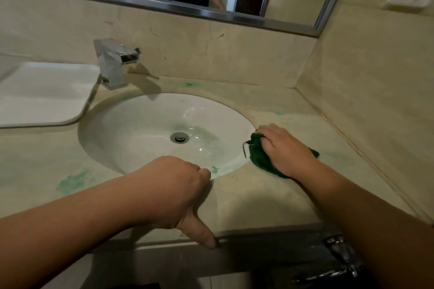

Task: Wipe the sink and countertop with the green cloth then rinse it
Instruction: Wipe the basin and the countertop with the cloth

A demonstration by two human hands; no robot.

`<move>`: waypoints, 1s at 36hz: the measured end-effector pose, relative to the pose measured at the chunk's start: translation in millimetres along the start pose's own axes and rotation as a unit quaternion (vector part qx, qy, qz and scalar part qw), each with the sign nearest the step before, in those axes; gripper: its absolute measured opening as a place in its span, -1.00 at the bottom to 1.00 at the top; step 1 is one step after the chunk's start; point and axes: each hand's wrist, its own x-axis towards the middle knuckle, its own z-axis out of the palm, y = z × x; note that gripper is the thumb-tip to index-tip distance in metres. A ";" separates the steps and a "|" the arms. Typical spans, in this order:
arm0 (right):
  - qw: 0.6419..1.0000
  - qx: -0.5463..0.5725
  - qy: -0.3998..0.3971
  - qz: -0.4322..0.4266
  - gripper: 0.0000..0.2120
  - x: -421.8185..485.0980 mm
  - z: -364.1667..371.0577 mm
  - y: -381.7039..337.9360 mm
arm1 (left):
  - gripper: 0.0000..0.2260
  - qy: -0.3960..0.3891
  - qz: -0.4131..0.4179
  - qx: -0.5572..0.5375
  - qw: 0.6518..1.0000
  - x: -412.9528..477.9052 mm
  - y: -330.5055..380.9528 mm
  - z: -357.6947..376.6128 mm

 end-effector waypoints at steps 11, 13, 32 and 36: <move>0.993 0.081 -0.062 -0.060 -0.70 -40.6 -11.6 -49.2 | -0.16 -0.057 -0.026 -0.036 0.997 12.9 5.7 -26.1; 0.997 0.078 -0.005 0.003 -0.70 -42.3 -21.2 -24.4 | -0.11 -0.041 -0.035 -0.060 0.997 21.5 4.6 -27.2; 0.975 -0.140 0.005 0.171 -0.49 -68.3 9.3 141.1 | -0.05 -0.006 0.068 -0.121 0.990 100.1 40.2 -4.2; 0.987 -0.081 0.004 0.139 -0.60 -28.0 2.9 99.1 | -0.04 -0.002 0.061 -0.123 0.991 100.8 40.6 -4.1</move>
